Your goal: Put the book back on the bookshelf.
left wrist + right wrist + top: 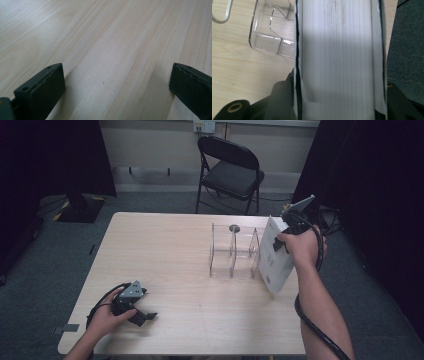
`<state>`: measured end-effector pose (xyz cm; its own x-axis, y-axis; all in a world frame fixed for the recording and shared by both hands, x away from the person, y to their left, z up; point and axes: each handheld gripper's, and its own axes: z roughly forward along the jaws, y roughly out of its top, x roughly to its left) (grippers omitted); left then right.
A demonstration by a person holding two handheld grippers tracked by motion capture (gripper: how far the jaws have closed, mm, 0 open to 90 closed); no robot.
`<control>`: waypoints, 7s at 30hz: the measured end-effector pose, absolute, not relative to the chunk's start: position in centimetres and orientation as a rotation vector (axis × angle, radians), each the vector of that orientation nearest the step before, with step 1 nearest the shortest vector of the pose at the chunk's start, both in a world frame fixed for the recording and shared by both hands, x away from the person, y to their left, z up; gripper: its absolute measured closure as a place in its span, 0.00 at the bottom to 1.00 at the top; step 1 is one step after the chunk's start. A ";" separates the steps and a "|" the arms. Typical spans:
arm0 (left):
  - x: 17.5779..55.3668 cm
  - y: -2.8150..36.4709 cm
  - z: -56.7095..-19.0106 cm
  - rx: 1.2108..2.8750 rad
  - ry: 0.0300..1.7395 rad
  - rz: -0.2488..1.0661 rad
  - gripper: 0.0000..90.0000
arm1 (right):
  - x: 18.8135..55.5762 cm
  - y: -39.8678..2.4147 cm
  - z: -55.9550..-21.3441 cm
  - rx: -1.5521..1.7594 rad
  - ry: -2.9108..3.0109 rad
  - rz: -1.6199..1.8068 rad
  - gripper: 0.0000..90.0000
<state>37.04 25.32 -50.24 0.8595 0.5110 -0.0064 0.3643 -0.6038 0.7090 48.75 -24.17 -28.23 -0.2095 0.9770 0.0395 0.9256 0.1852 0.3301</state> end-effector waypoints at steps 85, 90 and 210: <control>37.1 25.2 -50.3 2.281 0.617 0.244 0.00 | 52.9 -22.9 -29.5 1.877 2.184 0.446 0.58; 37.1 25.2 -50.3 2.281 0.616 0.244 0.00 | 53.0 -22.8 -29.6 1.869 2.186 0.442 0.58; 36.9 25.2 -50.2 2.287 0.615 0.246 0.00 | 49.4 -24.0 -31.0 1.840 2.242 0.502 0.28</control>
